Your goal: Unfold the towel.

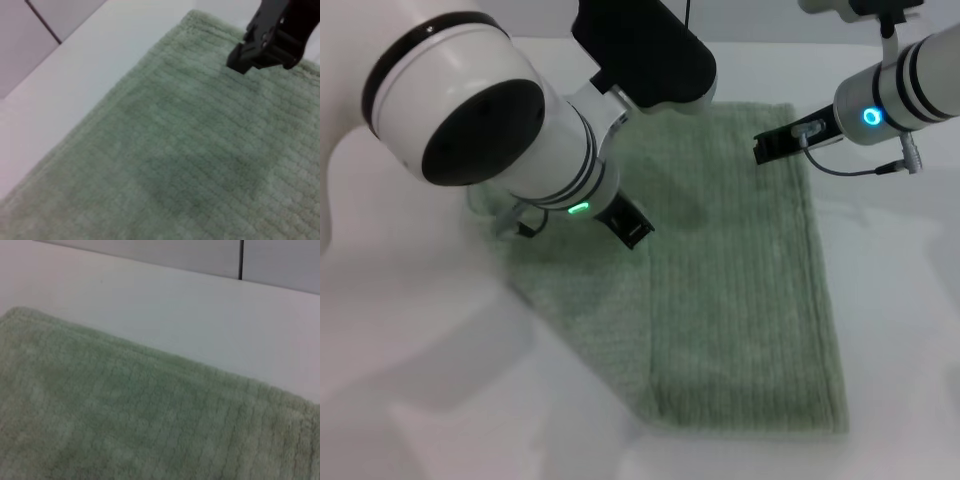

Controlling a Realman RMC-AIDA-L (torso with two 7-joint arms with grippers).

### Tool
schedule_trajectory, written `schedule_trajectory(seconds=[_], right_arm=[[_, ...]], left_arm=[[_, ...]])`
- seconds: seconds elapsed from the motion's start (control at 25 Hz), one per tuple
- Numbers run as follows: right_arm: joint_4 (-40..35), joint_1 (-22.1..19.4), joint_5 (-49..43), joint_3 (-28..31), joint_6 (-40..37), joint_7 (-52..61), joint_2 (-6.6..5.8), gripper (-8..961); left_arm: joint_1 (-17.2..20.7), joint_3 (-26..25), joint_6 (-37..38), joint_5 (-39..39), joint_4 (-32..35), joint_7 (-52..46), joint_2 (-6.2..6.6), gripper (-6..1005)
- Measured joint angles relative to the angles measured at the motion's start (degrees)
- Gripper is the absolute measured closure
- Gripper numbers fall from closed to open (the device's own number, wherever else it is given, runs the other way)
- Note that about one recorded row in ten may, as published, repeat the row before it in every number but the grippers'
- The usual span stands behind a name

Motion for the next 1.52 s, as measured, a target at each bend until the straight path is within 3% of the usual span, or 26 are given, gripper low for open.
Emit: schedule_trajectory(seconds=[0.32,0.68,1.52], right_arm=[[-1.19,-0.36,0.26,-0.79,-0.57,0.03,0.17,953],[-1.52,-0.51,0.29,-0.79,-1.06,-0.19,0.47,954],[-2.74,-0.50,0.23,-0.79,-1.68,-0.22,0.44,953]], left_arm=[[0.71,-1.38,-5.26,2.04,-5.70,-0.57,0.16,1001],[0.66,-2.59,-8.01,2.11,-7.44,-0.39,0.21,1001],[-0.95,-6.58,-22.95,2.20,-10.95,-0.61,0.47,1000]])
